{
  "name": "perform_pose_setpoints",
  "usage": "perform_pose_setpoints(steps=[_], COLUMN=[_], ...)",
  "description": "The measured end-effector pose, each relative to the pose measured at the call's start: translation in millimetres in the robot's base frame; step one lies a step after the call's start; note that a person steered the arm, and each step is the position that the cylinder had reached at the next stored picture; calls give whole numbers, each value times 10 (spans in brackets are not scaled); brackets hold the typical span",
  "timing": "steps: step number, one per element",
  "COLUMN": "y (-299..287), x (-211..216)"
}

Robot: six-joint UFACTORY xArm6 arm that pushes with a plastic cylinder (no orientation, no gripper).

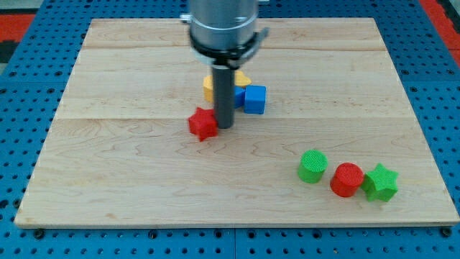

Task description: Move the red star to the top left corner

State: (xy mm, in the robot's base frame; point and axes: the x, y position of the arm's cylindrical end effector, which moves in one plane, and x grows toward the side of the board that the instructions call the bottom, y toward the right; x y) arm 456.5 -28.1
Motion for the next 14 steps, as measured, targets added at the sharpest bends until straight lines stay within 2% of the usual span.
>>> perform_pose_setpoints(steps=[1, 2, 3, 4, 5, 6, 7, 8, 9, 10, 11, 12, 13, 14], y=[-5, -179, -628, -781, -836, -1143, -1541, -1663, -1843, -2307, -2425, -2425, -2741, -2766], x=[187, 196, 165, -184, 84, 110, -588, -872, -639, -915, -1400, -972, -942, -970])
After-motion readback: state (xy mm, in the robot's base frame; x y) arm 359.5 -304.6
